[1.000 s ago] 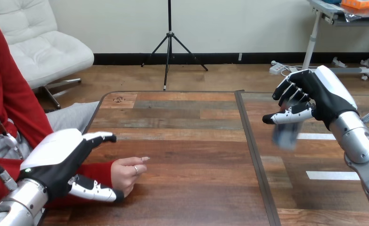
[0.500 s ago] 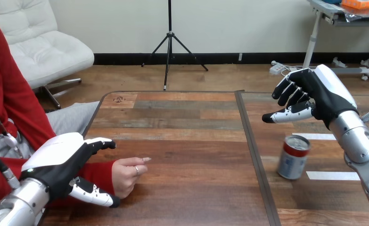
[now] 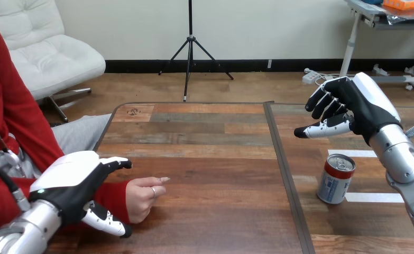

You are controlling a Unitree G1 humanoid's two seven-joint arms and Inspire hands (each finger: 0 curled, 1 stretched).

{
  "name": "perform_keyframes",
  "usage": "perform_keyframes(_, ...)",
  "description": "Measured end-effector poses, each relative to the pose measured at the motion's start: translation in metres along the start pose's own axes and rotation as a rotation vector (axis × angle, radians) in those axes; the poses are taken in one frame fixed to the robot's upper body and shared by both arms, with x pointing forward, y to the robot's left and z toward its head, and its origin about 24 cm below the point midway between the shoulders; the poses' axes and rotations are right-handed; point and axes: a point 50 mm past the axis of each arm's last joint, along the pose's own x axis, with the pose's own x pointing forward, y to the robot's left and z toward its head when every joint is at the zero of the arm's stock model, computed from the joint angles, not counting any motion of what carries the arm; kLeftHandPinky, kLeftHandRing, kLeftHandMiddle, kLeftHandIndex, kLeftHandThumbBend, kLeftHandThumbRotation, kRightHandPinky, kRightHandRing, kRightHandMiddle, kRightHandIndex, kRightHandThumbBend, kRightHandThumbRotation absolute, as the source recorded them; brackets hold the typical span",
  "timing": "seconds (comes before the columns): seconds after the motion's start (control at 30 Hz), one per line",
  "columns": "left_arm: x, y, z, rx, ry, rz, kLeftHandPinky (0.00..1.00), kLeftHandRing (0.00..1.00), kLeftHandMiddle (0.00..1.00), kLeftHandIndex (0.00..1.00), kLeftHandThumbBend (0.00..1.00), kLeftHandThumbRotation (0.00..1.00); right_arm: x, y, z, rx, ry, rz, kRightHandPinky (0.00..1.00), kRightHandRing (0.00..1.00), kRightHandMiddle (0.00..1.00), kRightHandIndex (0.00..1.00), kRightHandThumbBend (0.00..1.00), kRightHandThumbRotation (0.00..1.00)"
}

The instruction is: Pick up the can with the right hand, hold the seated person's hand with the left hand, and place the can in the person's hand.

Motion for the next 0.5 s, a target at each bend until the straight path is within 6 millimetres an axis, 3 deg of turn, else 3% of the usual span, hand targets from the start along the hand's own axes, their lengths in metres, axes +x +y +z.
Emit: perform_keyframes(0.5,0.0046,-0.0055,-0.0041,0.033,0.041,-0.004,0.82,0.87,0.89,0.87,1.00,0.16,0.0000,-0.0001,0.0001,0.001,-0.001,-0.001,0.37,0.39,0.44,0.44,0.88,0.00)
